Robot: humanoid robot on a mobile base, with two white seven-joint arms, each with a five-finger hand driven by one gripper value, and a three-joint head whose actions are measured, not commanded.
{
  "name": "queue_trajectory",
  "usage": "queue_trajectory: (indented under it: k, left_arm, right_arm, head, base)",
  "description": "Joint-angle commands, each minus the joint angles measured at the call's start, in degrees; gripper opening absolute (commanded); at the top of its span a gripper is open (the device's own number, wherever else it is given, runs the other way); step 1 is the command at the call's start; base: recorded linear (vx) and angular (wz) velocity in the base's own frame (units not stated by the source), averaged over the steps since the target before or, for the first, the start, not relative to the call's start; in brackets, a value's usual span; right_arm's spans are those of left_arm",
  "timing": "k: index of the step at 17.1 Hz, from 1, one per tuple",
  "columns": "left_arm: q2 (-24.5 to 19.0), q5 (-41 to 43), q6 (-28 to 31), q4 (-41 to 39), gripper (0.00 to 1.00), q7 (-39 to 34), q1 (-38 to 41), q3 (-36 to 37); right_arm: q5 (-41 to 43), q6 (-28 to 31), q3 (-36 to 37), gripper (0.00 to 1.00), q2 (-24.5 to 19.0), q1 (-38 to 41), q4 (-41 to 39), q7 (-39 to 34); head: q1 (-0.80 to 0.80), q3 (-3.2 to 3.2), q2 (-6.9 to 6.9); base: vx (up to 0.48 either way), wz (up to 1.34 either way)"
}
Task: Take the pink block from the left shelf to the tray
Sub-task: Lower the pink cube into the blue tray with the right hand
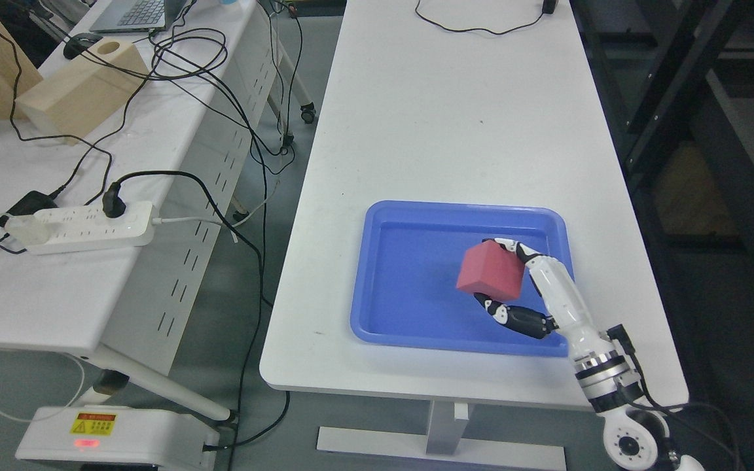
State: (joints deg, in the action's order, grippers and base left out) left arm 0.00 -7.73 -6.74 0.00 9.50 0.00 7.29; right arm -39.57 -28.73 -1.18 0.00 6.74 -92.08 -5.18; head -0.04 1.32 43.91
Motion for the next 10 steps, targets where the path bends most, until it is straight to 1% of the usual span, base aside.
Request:
queue_trajectory:
  k: [1,2,3,5,6,10]
  left_arm:
    - [-1.00,0.00,-0.03,-1.00,1.00,-0.01,1.14,0.00]
    - [-1.00,0.00,-0.03,-1.00,1.00,-0.01,1.14,0.00]
    - [-1.00,0.00,-0.03,-1.00,1.00,-0.01,1.14,0.00]
    - [-1.00,0.00,-0.03,-1.00,1.00,-0.01,1.14,0.00]
    - [-1.00,0.00,-0.03,-1.00,1.00,-0.01,1.14,0.00]
    - [-1.00,0.00,-0.03,-1.00,1.00,-0.01,1.14,0.00]
  right_arm:
    - [-2.71,3.67,-4.44,0.21,1.00,-0.24,0.93,-0.18]
    - [-2.71,5.25,-4.45,0.26,1.00,-0.24,0.93,-0.18]
    - [-2.54,6.40,-4.36,0.34,1.00,-0.24,1.02,-0.18]
    - [-2.18,6.93,-4.45,0.45,1.00,-0.24,1.02,-0.36]
    - [-2.01,7.37,-4.45,0.50,1.00,-0.15,1.11,-1.05]
    - [-1.83,8.43,-4.36,0.61,1.00,0.29,1.02,-1.94]
  head:
    - [0.00,0.00,0.00]
    - [0.00,0.00,0.00]
    - [0.00,0.00,0.00]
    - [0.00,0.00,0.00]
    - [0.00,0.00,0.00]
    - [0.00,0.00,0.00]
  base:
    - [0.080,0.00]
    - [0.071,0.00]
    - [0.071,0.00]
    - [0.066,0.00]
    - [0.064,0.00]
    - [0.047,0.00]
